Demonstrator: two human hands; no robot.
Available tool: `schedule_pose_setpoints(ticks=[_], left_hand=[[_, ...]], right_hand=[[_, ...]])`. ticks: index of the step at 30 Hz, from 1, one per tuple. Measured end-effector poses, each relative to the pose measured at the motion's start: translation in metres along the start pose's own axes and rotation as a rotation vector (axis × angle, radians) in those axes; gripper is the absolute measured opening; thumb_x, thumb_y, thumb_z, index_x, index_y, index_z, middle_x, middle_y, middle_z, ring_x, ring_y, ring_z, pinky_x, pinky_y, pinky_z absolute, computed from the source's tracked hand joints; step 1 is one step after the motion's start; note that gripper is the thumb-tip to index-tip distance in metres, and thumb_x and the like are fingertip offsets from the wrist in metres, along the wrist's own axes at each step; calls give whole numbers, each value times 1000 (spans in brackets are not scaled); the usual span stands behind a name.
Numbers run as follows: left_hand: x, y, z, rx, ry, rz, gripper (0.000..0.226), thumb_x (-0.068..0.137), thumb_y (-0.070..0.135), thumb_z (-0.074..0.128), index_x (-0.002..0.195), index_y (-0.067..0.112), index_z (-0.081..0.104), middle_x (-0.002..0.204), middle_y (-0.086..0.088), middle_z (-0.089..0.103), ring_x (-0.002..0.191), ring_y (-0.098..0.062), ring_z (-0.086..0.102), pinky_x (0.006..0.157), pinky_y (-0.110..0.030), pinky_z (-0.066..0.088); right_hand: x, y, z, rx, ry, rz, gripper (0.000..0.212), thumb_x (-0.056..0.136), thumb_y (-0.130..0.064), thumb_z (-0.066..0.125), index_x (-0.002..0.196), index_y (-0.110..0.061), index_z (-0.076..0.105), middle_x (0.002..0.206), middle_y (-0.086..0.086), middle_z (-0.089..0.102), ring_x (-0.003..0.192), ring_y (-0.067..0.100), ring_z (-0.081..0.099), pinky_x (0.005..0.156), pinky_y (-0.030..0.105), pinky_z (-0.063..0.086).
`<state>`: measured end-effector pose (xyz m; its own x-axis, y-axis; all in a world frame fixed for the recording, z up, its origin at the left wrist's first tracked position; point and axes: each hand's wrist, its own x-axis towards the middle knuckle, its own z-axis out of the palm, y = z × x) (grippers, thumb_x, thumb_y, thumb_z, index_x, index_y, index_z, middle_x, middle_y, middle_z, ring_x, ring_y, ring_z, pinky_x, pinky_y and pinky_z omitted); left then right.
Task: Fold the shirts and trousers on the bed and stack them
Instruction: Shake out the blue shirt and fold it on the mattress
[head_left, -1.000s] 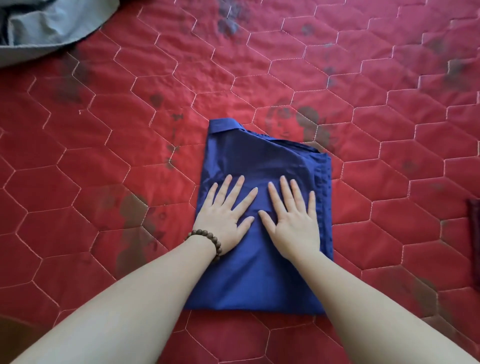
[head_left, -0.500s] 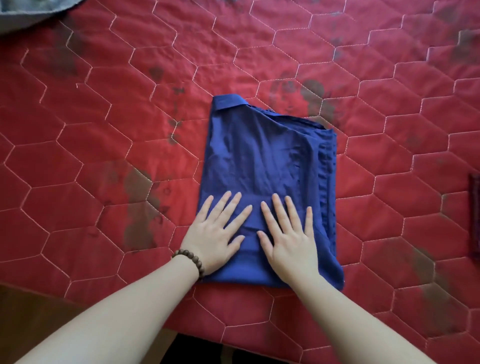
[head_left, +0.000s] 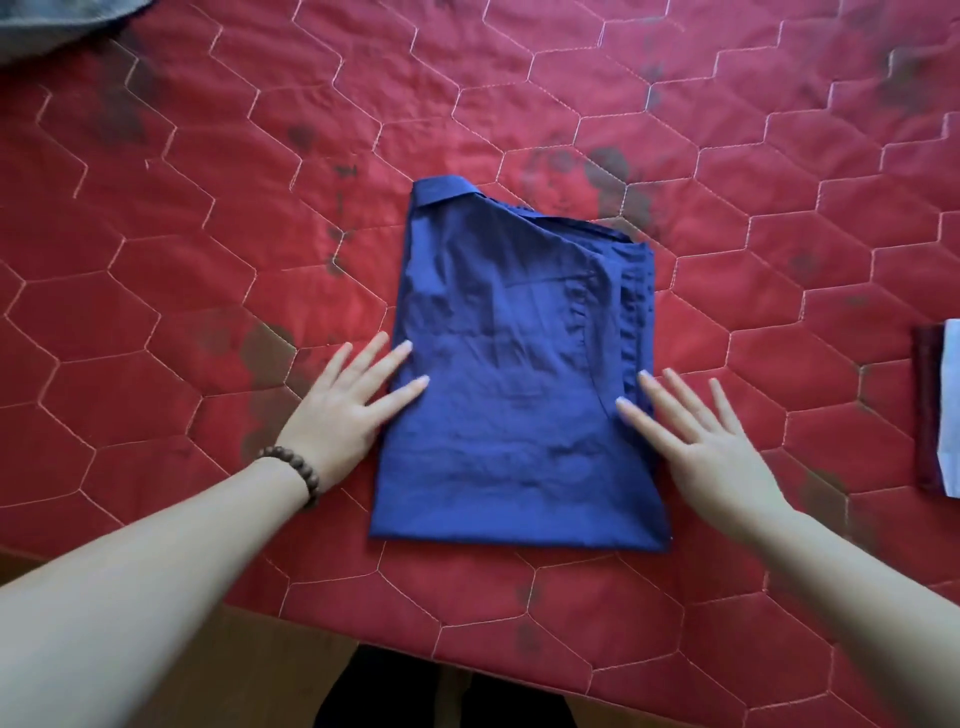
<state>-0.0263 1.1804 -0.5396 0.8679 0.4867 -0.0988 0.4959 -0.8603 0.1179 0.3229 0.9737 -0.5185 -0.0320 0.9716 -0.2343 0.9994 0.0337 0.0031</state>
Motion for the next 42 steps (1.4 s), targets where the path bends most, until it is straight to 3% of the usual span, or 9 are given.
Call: schedule_pose_setpoints(ticks=[4,7,11,15,21,25,32,36,42], left_hand=[[3,14,-5,-6,-64,267,67,71,-6,51,134,16,57,146,-13,44,135,-40,38,107,-58,31],[2,15,-12,-305,-126,196,63,71,-12,61,129,14,61,142,-2,48,139,-23,34,117,-43,21],[39,3,-34,-1108,-97,-317,19,72,7,52,75,5,71,73,14,61,76,4,52,74,-26,45],[77,-6,-27,-1443,-24,-817,11,89,13,63,81,14,69,90,-7,68,87,-17,60,90,-41,50],[72,4,-16,-1168,97,-714,9,96,16,57,94,18,65,90,9,69,82,-6,61,71,-16,49],[52,18,-18,-1049,209,-622,14,98,24,53,105,20,65,98,13,70,92,-2,63,82,-22,48],[49,25,-24,-896,413,-578,19,96,42,44,97,29,58,66,-1,63,61,-20,54,57,-26,39],[73,24,-12,-853,358,-719,20,98,25,51,100,11,65,76,-5,66,75,-32,60,61,-28,32],[91,23,-18,-765,363,-807,32,99,36,46,95,9,62,80,-16,67,76,-40,57,63,-40,42]], right_hand=[[12,-12,-11,-50,-121,-320,90,63,10,42,145,-28,41,154,2,31,142,31,26,114,57,21],[15,-11,-22,333,-229,-259,84,66,13,39,140,-26,49,150,-8,35,145,14,18,121,35,4],[45,-7,-47,1242,-177,273,35,71,9,49,88,-16,68,76,-11,66,79,-8,55,68,12,43],[80,-7,-29,1325,-22,801,10,91,-16,65,82,-14,61,74,-10,64,64,4,56,56,19,40],[73,-18,-17,1331,180,791,1,89,-20,67,89,-19,68,79,-16,69,68,-5,60,57,8,43],[56,-29,-19,1373,240,738,8,94,-15,59,91,-20,65,86,-13,71,79,-5,62,70,12,47],[54,-45,-10,1083,423,748,25,97,-19,54,120,-21,60,86,-12,67,74,-1,56,62,2,37],[68,-51,-6,1075,420,849,6,97,-21,53,93,-18,57,70,-4,62,69,29,53,56,22,34],[79,-55,-3,1018,487,989,15,97,-30,52,89,-17,55,68,-1,60,66,29,50,61,32,29]])
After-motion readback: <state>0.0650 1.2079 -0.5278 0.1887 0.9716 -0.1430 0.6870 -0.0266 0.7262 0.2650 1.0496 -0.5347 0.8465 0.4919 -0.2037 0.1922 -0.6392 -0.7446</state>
